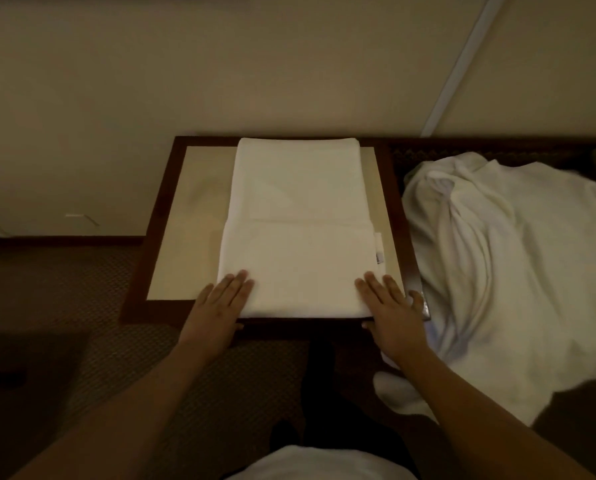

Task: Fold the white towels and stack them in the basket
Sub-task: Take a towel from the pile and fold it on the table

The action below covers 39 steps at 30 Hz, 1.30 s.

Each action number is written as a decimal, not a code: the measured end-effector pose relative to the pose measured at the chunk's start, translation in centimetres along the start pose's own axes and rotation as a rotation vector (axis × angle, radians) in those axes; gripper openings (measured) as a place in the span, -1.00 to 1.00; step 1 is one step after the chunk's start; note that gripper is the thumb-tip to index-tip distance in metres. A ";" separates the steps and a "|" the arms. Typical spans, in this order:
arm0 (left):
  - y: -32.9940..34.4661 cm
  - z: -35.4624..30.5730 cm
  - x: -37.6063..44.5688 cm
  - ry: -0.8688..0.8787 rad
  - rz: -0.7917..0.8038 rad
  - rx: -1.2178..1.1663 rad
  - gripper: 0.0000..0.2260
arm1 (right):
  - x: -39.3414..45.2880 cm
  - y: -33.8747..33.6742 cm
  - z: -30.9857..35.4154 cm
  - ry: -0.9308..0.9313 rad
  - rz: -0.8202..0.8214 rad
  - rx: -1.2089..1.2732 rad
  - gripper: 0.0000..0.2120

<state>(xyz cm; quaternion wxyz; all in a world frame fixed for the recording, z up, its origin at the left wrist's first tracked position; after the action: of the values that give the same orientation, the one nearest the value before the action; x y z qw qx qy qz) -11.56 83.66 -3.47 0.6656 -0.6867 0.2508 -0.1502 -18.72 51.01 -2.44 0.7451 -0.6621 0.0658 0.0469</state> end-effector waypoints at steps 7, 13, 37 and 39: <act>-2.5 1.0 -4.2 -0.008 -0.202 -0.306 -0.44 | -3.9 -3.2 -0.8 -0.054 -0.329 0.214 -0.63; -8.4 2.0 -7.6 -0.336 -0.316 -0.850 -0.62 | -5.7 -8.4 -2.4 -0.016 -0.180 0.843 -0.75; -7.5 10.2 22.6 -0.732 -0.299 -0.952 -0.59 | 22.0 -5.6 -9.1 0.464 -0.171 1.179 -0.76; -5.9 10.6 24.3 -0.798 -0.251 -0.881 -0.55 | 23.2 -4.0 -9.7 0.507 -0.172 1.065 -0.79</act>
<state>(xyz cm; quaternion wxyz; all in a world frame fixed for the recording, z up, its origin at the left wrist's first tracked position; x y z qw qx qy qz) 15.18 79.20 -1.49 0.3387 -0.9252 -0.0624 0.1596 4.50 40.52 -3.38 0.9367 -0.1910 0.2023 -0.2124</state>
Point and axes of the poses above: each hand's wrist, its own x-axis towards the middle knuckle, its own y-axis out of the palm, z = x × y, the point moved 6 cm from there along x, towards the middle knuckle, and after that the axes turned 1 degree about x, right-handed, at the moved point
